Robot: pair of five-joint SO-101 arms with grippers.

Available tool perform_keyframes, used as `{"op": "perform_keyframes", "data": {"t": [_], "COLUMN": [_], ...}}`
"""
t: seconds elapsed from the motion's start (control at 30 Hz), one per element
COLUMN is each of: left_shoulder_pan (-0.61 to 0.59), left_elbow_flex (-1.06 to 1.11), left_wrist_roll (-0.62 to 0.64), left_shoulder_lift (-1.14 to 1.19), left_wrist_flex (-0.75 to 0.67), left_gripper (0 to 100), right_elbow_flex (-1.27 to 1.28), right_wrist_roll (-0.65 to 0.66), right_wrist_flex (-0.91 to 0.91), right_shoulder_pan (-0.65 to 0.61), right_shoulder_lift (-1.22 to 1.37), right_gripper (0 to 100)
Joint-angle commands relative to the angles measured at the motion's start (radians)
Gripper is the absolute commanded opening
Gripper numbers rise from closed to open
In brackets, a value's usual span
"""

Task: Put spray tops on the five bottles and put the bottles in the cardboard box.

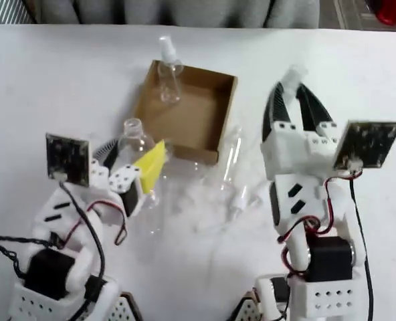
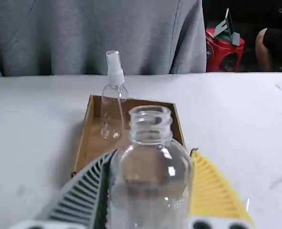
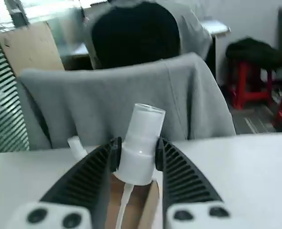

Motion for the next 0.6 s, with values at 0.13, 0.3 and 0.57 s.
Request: {"op": "perform_keyframes", "data": {"t": [0.13,0.3,0.57], "left_shoulder_pan": [0.015,0.015,0.015], "left_elbow_flex": [0.081,0.124,0.224], "left_wrist_roll": [-0.152,-0.169,-0.170], "left_shoulder_lift": [-0.114,-0.171,-0.383], "left_wrist_flex": [-0.092,-0.091,-0.086], "left_gripper": [2,2,2], "right_elbow_flex": [-0.288,-0.592,-0.937], "right_wrist_roll": [-0.003,0.106,0.123], "right_wrist_flex": [-0.067,0.058,0.294], "right_shoulder_pan": [-0.245,-0.395,-0.522], "right_shoulder_lift": [0.044,0.223,0.450], "right_gripper": [1.5,1.5,1.5]}}
